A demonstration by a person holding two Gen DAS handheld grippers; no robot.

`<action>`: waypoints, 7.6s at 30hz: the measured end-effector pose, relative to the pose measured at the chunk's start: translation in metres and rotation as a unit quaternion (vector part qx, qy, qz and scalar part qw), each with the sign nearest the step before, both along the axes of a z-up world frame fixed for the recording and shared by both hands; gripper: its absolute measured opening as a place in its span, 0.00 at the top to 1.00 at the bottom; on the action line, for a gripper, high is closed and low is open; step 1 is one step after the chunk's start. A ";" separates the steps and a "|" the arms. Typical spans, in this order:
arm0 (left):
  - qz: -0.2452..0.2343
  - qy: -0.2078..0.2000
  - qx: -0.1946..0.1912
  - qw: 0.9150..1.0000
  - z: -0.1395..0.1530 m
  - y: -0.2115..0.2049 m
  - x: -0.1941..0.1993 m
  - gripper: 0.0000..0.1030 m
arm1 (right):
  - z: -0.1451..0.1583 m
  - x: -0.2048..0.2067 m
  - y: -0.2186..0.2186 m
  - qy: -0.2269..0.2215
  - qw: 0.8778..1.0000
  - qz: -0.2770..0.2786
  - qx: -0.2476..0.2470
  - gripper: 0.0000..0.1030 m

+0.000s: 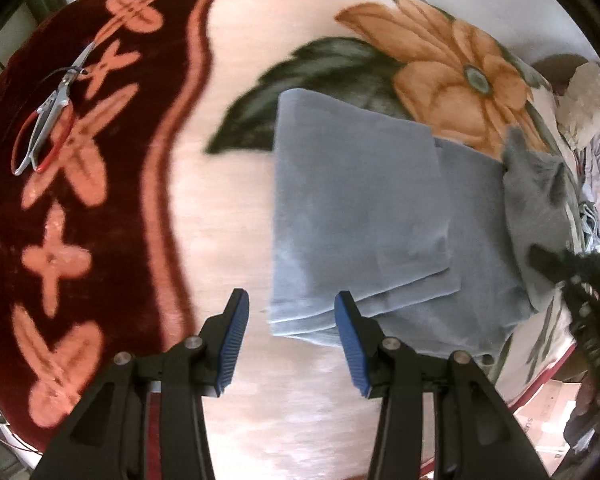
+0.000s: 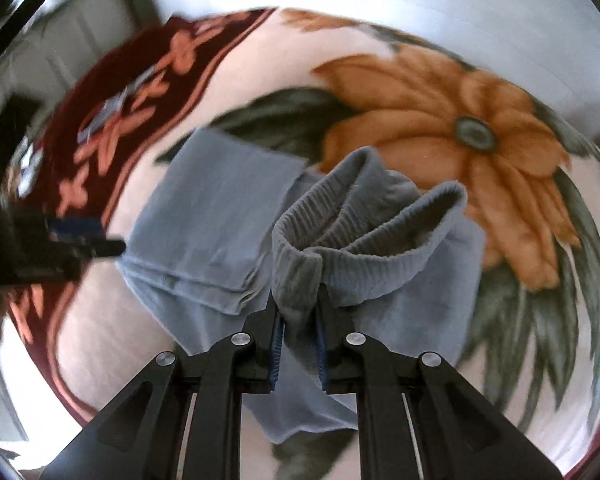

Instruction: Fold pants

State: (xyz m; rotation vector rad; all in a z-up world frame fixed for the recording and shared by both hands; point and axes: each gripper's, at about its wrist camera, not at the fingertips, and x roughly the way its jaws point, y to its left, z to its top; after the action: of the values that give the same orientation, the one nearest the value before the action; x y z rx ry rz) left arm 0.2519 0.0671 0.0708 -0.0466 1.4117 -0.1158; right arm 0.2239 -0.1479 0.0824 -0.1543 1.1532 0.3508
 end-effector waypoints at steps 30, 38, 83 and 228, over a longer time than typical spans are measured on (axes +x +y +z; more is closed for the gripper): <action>-0.042 0.003 -0.112 0.993 0.018 -0.077 0.018 0.55 | -0.010 0.033 -0.065 0.068 0.991 -0.098 0.058 0.74; -0.059 0.026 -0.102 0.993 -0.005 -0.114 0.019 0.51 | -0.031 0.065 -0.062 0.080 0.993 -0.052 0.075 0.74; 0.019 0.021 -0.020 0.999 0.000 -0.037 -0.013 0.49 | -0.062 -0.005 -0.137 0.172 0.937 -0.249 0.177 0.83; -0.039 0.032 0.010 0.999 0.022 -0.035 -0.090 0.28 | 0.002 -0.077 -0.014 0.135 0.984 -0.094 0.071 0.60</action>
State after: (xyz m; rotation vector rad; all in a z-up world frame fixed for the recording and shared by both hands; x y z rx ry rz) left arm 0.1622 0.0324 0.0933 0.0213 1.4787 -0.1667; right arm 0.1470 -0.1619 0.0848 0.1309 1.3945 0.2907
